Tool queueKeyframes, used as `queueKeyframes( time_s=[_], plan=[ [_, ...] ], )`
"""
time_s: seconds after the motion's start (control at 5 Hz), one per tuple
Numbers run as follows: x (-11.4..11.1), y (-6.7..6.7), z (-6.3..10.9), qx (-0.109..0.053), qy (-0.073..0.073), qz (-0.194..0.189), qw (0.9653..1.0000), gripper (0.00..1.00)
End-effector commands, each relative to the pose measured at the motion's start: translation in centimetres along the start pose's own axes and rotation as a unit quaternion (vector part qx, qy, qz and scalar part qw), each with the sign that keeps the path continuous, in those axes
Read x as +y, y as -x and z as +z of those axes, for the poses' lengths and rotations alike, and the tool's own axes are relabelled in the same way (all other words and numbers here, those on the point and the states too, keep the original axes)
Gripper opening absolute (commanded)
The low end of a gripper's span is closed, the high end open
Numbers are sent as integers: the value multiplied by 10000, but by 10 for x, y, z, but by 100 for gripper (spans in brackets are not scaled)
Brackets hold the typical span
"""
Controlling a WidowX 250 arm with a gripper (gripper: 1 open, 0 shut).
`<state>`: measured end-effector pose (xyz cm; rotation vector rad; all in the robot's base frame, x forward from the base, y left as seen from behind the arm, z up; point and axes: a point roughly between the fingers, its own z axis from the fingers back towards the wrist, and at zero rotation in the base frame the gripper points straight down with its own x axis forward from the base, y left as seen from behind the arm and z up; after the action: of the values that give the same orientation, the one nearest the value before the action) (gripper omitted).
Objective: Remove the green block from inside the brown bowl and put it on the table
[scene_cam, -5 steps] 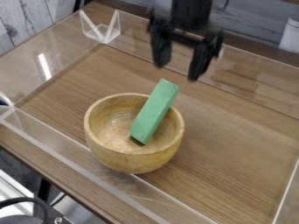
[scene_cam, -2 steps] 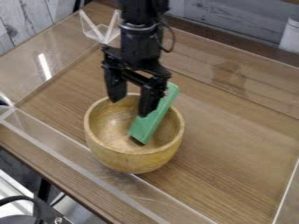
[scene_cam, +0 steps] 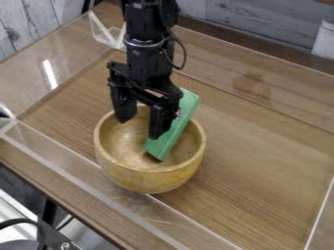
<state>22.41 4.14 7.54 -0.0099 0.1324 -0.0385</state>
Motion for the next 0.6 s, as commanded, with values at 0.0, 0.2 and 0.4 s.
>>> queueKeyframes(
  time_s=[0.0,0.2,0.4],
  plan=[
    [-1,-4,3,-207,-29,4,9998,100],
    [-5,-4,-1,-224,-1,-12,9997,100],
    [-8,-5,-4,-273,30,-22,9996,100]
  ],
)
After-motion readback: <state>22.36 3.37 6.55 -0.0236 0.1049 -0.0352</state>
